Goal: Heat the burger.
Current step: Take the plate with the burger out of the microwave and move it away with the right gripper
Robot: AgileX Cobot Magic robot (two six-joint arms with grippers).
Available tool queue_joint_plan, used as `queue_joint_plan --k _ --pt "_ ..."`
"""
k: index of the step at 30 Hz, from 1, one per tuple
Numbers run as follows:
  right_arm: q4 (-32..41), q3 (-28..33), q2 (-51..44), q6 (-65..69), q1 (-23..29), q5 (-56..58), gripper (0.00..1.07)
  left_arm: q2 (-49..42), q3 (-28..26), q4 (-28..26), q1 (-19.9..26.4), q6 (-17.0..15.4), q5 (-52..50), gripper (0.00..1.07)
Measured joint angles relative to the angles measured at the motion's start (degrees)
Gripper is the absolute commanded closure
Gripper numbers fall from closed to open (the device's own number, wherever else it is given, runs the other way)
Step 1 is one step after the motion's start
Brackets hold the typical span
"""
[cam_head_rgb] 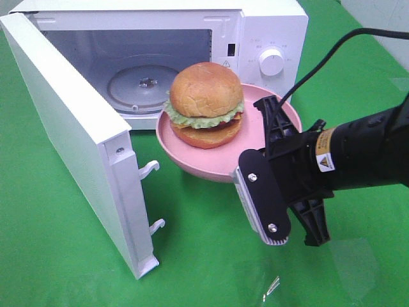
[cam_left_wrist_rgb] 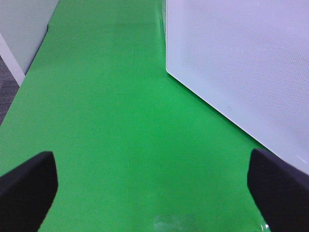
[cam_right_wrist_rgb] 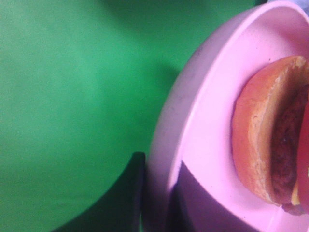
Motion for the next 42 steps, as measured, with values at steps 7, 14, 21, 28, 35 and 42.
queue_joint_plan --k 7,14,21,28,35,42 --pt "0.69 5.27 -9.63 1.66 -0.23 6.19 1.07 0.0 0.0 0.0 0.0 0.0 0.0 0.07" --pt "0.8 9.05 -20.68 2.86 -0.23 14.09 1.07 0.0 0.0 0.0 0.0 0.0 0.0 0.07" --pt "-0.52 10.54 -29.91 7.85 -0.23 22.75 1.07 0.0 0.0 0.0 0.0 0.0 0.0 0.07" --pt "-6.42 10.54 -36.27 19.65 -0.23 30.54 1.07 0.0 0.0 0.0 0.0 0.0 0.0 0.07" --pt "-12.09 10.54 -36.96 30.37 -0.23 34.66 1.07 0.0 0.0 0.0 0.0 0.0 0.0 0.07" --pt "-23.95 10.54 -36.96 52.37 -0.23 40.22 1.07 0.0 0.0 0.0 0.0 0.0 0.0 0.07"
